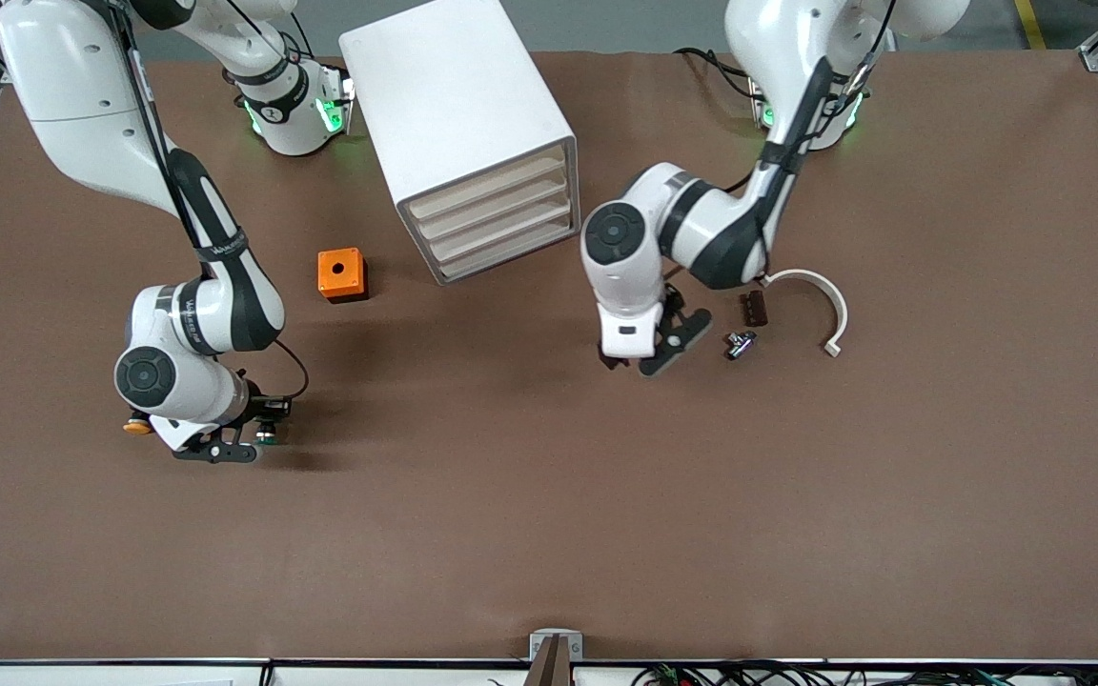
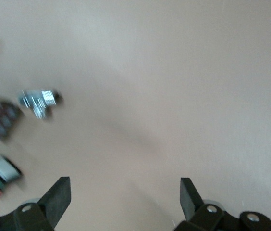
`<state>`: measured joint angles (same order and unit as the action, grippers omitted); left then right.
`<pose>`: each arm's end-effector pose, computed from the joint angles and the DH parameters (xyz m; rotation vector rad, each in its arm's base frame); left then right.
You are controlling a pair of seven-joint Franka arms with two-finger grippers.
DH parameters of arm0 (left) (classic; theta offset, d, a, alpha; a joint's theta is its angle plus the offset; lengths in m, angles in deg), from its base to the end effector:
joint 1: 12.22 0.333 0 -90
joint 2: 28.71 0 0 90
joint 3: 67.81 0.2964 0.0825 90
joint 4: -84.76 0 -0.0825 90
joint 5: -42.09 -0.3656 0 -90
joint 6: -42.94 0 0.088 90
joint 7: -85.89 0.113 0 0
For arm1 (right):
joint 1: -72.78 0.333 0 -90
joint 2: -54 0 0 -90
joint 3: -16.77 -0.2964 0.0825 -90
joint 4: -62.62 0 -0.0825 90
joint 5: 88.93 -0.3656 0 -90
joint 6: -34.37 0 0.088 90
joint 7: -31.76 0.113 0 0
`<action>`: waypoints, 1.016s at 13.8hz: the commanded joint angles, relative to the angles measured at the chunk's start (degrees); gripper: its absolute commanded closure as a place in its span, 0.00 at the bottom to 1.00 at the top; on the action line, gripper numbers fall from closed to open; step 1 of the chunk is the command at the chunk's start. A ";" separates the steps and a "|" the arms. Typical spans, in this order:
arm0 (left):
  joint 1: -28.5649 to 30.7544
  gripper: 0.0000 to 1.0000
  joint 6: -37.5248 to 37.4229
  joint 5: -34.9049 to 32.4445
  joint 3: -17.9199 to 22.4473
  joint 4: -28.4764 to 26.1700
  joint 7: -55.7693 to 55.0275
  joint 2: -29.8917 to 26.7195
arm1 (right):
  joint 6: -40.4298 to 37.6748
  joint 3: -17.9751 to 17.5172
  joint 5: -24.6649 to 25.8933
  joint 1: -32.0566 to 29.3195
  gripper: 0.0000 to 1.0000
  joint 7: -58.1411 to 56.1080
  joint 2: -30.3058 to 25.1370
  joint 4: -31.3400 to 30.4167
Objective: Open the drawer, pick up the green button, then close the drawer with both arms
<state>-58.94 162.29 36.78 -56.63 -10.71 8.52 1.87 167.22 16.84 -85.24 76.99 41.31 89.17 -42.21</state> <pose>0.5175 -0.3780 0.2816 -2.7910 -0.9543 -0.1312 0.6082 0.0426 0.1777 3.0757 -0.0730 -0.1825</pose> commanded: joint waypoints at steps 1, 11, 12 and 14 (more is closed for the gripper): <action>6.10 0.00 -1.31 -1.20 -0.29 -0.59 9.57 -3.86 | 0.74 -1.04 0.79 -1.04 0.67 -0.41 0.07 -0.45; 22.98 0.00 -13.77 -0.50 -0.55 7.49 35.94 -13.52 | -7.32 -1.48 0.17 -0.87 0.00 0.38 -7.46 0.16; 24.30 0.00 -15.45 -0.49 -0.55 7.67 39.63 -14.92 | -9.34 -1.48 0.09 -0.87 0.00 0.38 -9.75 0.60; 26.41 0.00 -17.65 -0.41 -0.73 7.67 43.96 -18.35 | -12.77 -1.48 0.09 -0.78 0.00 0.38 -13.36 1.82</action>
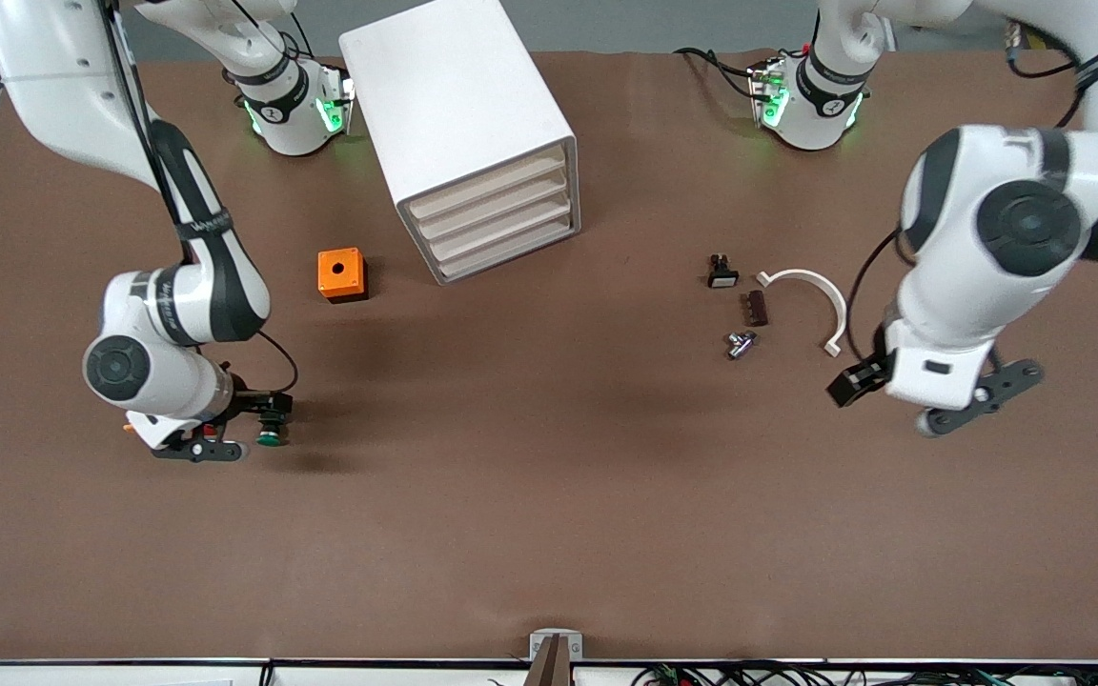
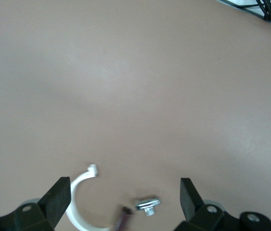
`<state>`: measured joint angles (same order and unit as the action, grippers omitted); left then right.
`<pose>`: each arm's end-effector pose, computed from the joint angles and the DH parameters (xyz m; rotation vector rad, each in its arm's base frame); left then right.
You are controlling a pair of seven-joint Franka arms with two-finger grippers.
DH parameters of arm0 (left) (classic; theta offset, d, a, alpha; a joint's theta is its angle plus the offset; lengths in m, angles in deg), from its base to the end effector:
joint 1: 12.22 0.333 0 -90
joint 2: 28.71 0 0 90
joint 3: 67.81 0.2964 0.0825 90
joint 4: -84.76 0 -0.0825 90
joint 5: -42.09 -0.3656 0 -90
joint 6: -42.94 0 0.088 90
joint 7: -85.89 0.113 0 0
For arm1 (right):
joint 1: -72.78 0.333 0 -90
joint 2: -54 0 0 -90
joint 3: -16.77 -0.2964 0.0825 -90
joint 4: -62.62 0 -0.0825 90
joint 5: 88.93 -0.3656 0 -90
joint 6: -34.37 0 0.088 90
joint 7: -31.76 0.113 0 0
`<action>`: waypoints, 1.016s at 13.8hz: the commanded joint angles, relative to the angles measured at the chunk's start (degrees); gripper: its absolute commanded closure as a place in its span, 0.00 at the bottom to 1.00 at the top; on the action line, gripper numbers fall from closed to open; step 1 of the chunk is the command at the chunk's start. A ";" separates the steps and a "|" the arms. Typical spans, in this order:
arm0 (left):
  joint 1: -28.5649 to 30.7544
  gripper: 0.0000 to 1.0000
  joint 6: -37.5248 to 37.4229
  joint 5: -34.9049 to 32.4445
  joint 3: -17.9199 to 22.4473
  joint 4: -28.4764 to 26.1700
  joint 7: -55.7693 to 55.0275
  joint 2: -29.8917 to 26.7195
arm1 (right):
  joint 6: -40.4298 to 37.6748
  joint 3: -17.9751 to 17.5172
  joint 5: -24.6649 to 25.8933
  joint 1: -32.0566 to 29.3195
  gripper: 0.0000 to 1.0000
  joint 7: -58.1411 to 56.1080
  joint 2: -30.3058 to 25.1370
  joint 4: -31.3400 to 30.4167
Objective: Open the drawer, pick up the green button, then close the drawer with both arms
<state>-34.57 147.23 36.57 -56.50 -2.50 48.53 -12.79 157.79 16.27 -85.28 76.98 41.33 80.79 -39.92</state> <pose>0.6125 -0.1239 0.4849 -2.9457 -0.6412 -0.1249 0.6165 0.0474 0.2711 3.0774 -0.0737 -0.1485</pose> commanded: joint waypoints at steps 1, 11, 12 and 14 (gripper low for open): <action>2.83 0.00 -3.91 -0.02 -0.95 -0.55 5.87 -5.27 | -5.53 -0.91 0.12 -0.78 0.00 0.36 -6.56 0.59; 25.69 0.00 -13.33 4.81 -15.80 -6.16 27.69 -20.39 | -30.84 -0.65 -0.23 -1.22 0.00 -0.43 -15.89 17.62; 25.60 0.00 -13.33 4.81 -15.63 -6.43 27.69 -21.10 | -33.65 -0.39 -0.23 -1.30 0.00 -1.13 -16.59 19.13; 25.34 0.00 -13.33 4.73 -15.36 -6.09 27.60 -21.46 | -35.70 -0.47 -0.23 -4.88 0.00 -7.34 -19.57 19.06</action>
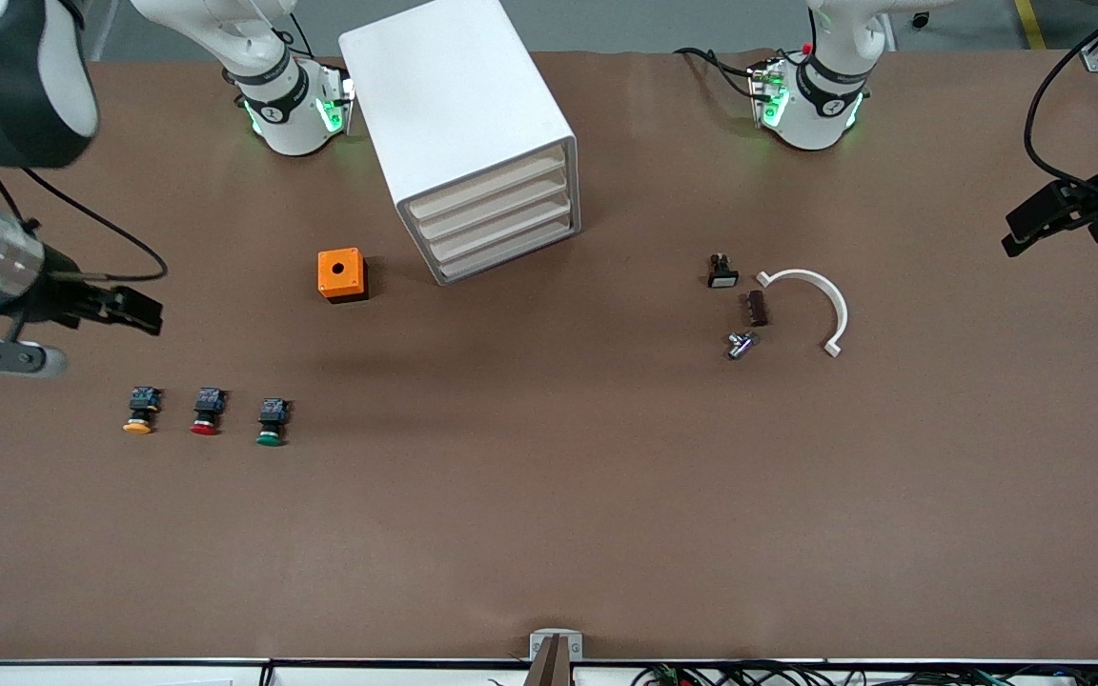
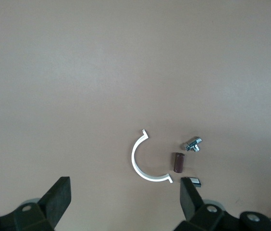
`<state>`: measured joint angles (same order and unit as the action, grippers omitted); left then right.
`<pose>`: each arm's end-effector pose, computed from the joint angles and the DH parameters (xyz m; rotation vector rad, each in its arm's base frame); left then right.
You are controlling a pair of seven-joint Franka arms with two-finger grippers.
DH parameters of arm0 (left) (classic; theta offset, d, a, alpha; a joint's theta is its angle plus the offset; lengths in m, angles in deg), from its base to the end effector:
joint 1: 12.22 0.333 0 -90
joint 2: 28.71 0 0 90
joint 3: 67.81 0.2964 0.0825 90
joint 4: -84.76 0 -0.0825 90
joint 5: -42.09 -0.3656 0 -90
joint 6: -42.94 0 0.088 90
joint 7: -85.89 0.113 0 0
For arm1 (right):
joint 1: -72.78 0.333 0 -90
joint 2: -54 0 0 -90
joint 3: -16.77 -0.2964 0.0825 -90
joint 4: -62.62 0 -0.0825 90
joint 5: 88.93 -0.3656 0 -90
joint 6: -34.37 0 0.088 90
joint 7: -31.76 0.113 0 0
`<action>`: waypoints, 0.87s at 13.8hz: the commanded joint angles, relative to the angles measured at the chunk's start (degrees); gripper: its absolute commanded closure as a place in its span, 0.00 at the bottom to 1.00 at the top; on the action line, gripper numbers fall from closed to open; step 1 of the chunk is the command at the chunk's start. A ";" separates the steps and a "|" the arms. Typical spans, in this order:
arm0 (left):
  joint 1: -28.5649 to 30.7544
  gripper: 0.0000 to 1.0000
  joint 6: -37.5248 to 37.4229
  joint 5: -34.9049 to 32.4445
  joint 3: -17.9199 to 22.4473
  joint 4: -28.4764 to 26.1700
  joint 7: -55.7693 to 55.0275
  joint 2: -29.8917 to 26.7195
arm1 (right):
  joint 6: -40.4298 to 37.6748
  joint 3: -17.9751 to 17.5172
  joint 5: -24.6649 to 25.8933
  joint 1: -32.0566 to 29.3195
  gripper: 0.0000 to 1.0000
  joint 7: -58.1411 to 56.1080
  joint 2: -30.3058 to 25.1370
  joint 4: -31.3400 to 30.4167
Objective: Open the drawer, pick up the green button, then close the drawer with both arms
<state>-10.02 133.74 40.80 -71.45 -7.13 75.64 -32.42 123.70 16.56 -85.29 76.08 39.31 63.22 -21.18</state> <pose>0.5189 -0.0116 0.6193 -3.1096 -0.2399 -0.0750 0.5783 0.0281 0.5573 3.0696 -0.1063 -0.0892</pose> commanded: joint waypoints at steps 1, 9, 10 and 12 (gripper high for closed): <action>0.88 0.00 -0.01 0.49 -0.41 -1.19 0.59 -1.83 | -1.61 -0.76 -0.22 -5.56 0.00 -8.05 -3.57 -0.91; 0.79 0.00 -4.49 0.23 -0.58 1.10 1.03 -1.12 | 2.61 -1.29 -3.48 -7.43 0.00 -9.75 -12.56 -7.52; 0.88 0.00 -4.84 0.23 -0.93 1.10 1.37 -1.21 | 2.08 -1.20 -3.12 -7.08 0.00 -9.75 -12.47 -7.43; 0.79 0.00 -5.63 0.32 -1.63 1.10 1.64 -1.12 | 2.08 -0.85 -3.64 -7.51 0.00 -10.27 -12.38 -5.24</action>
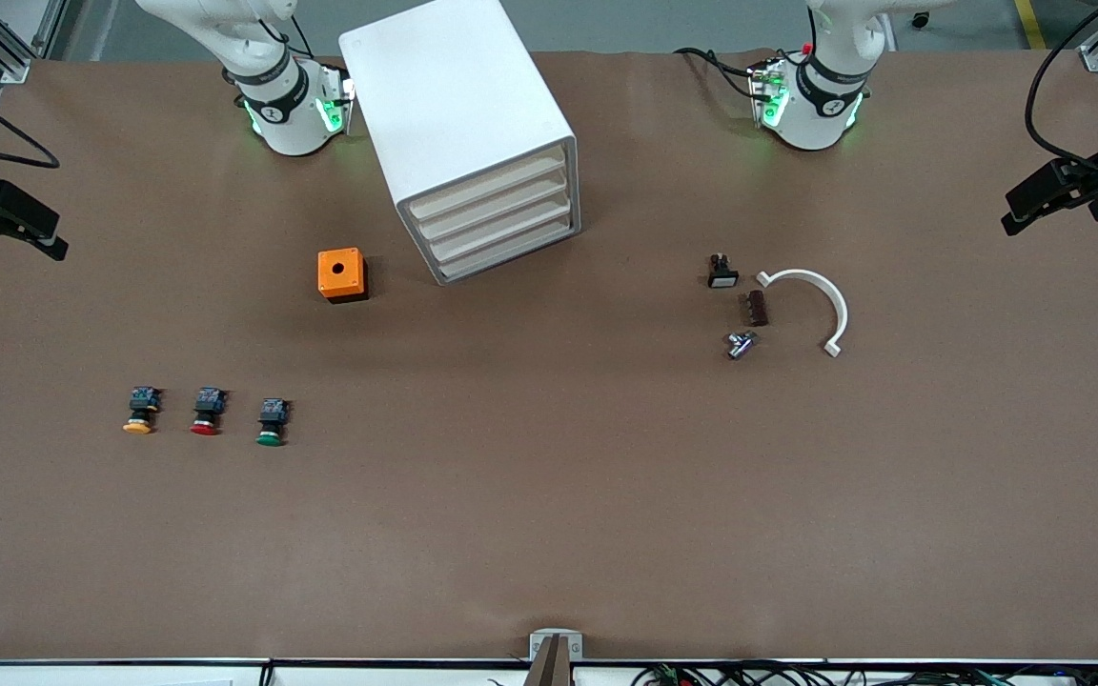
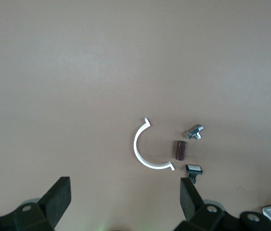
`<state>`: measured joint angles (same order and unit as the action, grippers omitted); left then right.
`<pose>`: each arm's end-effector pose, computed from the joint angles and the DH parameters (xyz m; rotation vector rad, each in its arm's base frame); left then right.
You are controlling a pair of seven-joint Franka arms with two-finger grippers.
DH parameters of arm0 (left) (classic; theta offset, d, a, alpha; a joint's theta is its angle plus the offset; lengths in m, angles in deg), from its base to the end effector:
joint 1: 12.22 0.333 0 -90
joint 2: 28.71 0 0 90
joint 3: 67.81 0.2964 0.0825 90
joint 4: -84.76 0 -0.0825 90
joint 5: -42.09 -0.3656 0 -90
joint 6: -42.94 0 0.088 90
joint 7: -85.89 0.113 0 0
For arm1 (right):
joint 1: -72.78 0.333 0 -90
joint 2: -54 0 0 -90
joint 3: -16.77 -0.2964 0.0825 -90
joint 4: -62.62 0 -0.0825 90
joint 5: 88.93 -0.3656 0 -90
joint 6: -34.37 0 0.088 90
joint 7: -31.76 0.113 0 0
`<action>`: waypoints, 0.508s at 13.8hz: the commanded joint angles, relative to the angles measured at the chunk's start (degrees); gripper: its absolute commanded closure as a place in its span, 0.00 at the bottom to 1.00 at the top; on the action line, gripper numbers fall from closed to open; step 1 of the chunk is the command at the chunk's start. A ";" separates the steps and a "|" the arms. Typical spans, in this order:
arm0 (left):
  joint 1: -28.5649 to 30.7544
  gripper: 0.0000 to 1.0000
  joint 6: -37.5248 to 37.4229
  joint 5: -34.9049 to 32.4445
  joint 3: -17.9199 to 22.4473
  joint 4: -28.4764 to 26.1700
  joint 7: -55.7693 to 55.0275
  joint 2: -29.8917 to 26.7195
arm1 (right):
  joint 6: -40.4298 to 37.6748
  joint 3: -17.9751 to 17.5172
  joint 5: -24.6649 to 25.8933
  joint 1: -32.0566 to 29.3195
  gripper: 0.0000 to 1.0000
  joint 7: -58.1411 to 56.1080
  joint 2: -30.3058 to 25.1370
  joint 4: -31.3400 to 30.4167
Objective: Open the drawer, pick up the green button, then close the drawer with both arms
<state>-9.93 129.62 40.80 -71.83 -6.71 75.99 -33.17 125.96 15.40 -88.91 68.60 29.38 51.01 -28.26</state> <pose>0.5072 -0.0141 0.6228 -3.1051 -0.2240 0.0048 0.5237 -0.0254 0.6221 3.1354 -0.0118 0.1010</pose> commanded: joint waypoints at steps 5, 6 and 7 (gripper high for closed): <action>0.62 0.00 -0.54 -0.39 -3.63 1.72 0.14 0.59 | -1.76 -0.04 -0.28 0.49 0.00 -0.26 0.35 2.38; 0.62 0.00 -0.63 -0.39 -3.63 2.86 0.14 1.38 | -2.03 -0.04 -0.19 0.49 0.00 -0.17 0.35 2.99; 0.62 0.00 -0.63 -0.39 -3.63 3.31 0.23 1.56 | -3.69 -0.04 -0.19 0.49 0.00 -0.17 0.35 3.52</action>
<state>-9.95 129.47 40.80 -74.91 -6.07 75.91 -32.91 124.85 15.27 -88.92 68.84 29.35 51.04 -26.79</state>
